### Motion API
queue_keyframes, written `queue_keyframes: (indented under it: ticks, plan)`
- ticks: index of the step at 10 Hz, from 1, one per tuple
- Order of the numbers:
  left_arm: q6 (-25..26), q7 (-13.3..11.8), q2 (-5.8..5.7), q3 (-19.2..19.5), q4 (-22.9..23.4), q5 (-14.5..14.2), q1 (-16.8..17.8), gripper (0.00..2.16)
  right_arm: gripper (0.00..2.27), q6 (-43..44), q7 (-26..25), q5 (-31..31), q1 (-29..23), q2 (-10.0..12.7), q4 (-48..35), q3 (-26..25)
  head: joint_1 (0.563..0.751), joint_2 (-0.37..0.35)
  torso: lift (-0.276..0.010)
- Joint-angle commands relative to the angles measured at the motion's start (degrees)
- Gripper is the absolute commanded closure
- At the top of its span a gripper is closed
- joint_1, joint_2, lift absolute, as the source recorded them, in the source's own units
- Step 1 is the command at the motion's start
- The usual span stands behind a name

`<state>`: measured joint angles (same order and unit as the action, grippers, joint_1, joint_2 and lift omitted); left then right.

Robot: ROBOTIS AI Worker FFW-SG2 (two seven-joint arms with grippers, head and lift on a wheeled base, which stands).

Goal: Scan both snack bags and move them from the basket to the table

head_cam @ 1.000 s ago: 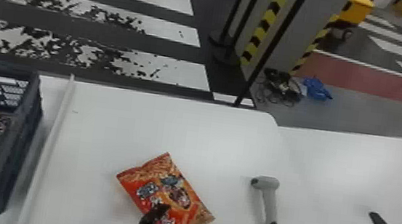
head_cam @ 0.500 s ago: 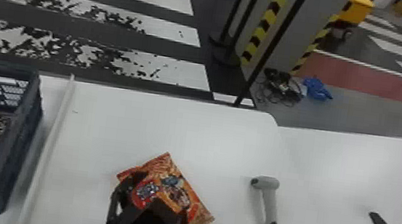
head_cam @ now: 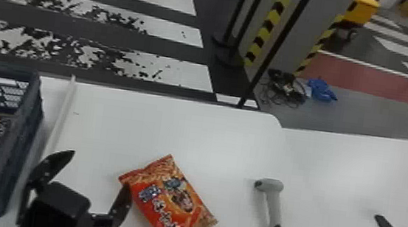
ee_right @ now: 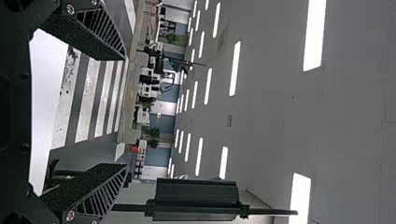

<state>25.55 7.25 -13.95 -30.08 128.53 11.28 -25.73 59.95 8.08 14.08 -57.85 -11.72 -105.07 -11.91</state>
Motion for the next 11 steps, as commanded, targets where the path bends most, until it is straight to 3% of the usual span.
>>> queue_keyframes:
  ticks: [1, 3, 6, 9, 11]
  plan:
    - [-1.3, 0.1, -1.0, 5.4, 5.9, -0.6, -6.6, 0.02, 0.11, -0.8, 0.0, 0.1, 0.8, -0.1, 0.1, 0.3, 0.695, -0.35, -0.098]
    - [-2.4, 0.9, -1.87, 9.2, 10.1, -0.6, -13.2, 0.03, 0.11, -1.0, 0.0, 0.3, 1.8, -0.4, 0.8, 0.9, 0.695, -0.35, -0.098]
    - [-3.4, 1.4, -1.79, 10.9, 13.1, 0.2, -19.2, 0.03, 0.11, -5.2, 0.2, 0.7, 3.0, -1.0, -0.7, 1.1, 0.695, -0.35, -0.098]
    - [-3.4, 1.8, -1.87, 11.9, 14.1, 1.4, -24.1, 0.07, 0.11, -22.3, 1.8, 0.6, 6.3, -1.3, -5.9, 1.0, 0.695, -0.35, -0.098]
    - [-3.4, 2.1, -1.87, 11.9, 13.1, 1.9, -25.2, 0.08, 0.11, -36.7, 3.6, 0.2, 9.3, -1.3, -10.0, 1.1, 0.695, -0.344, -0.098]
